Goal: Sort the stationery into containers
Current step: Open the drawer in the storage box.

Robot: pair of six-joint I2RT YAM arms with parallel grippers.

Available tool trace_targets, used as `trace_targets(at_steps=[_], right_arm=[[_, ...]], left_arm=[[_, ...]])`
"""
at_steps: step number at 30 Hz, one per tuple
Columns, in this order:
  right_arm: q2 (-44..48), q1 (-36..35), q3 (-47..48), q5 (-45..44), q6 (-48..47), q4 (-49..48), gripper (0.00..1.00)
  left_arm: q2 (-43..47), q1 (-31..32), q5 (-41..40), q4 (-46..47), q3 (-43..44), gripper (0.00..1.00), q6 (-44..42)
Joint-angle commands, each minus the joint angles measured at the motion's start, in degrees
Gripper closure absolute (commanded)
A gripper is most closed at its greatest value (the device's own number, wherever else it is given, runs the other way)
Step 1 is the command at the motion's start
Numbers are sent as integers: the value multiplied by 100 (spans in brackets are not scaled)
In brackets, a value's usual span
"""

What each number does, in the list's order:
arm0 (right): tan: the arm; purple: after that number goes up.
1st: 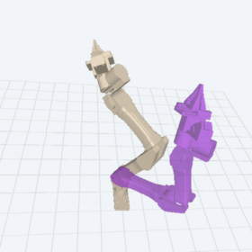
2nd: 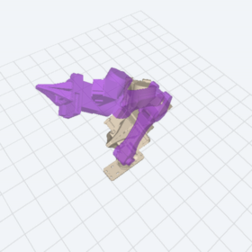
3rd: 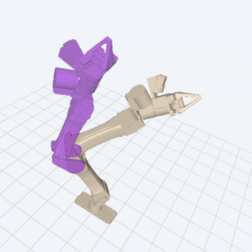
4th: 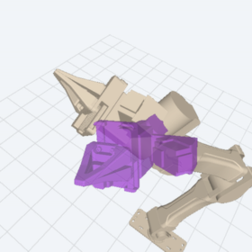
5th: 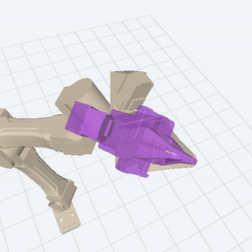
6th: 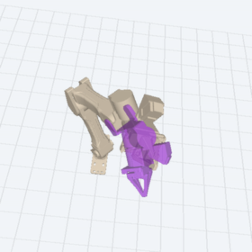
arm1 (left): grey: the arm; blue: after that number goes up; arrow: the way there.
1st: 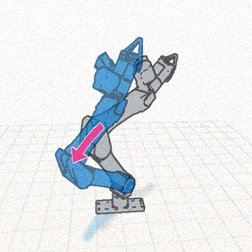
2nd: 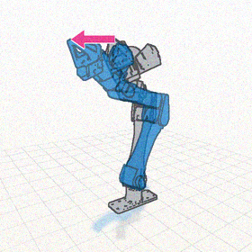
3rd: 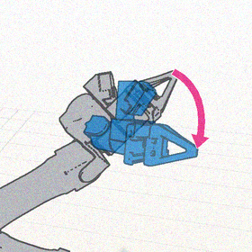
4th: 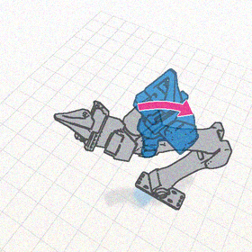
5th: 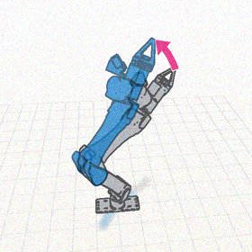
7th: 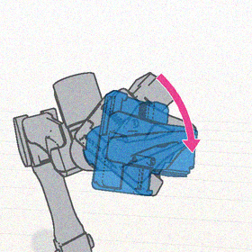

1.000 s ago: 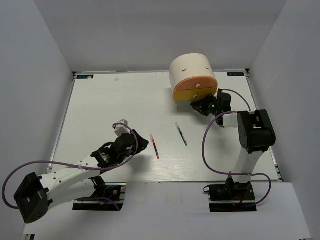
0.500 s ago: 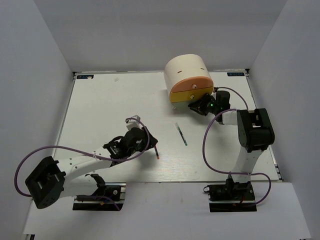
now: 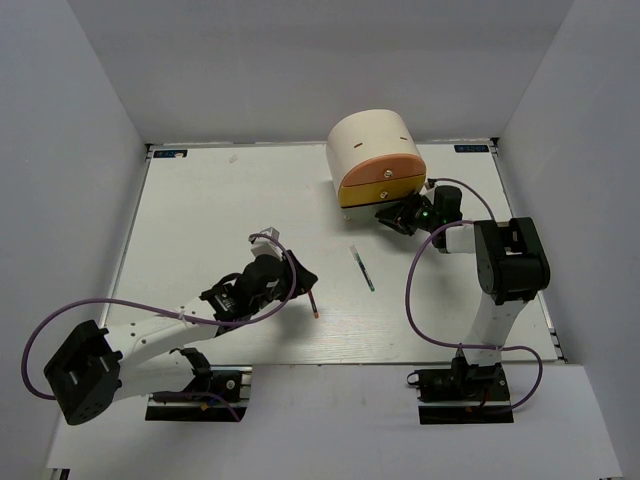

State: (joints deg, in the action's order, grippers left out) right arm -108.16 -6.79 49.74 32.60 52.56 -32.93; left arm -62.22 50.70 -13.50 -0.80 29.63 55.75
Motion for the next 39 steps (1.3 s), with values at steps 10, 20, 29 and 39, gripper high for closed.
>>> trace_targets(at_steps=[10, 20, 29, 39], right_arm=[[602, 46, -631, 229, 141, 129, 86], [893, 99, -729, 54, -175, 532, 81], [1007, 134, -755, 97, -360, 849, 47], [1526, 213, -1062, 54, -509, 999, 31]], left_arm=[[175, 2, -65, 115, -97, 45, -20], [332, 2, -65, 115, -202, 45, 33], [333, 2, -241, -105, -256, 41, 209], [-176, 2, -241, -394, 157, 33, 323]])
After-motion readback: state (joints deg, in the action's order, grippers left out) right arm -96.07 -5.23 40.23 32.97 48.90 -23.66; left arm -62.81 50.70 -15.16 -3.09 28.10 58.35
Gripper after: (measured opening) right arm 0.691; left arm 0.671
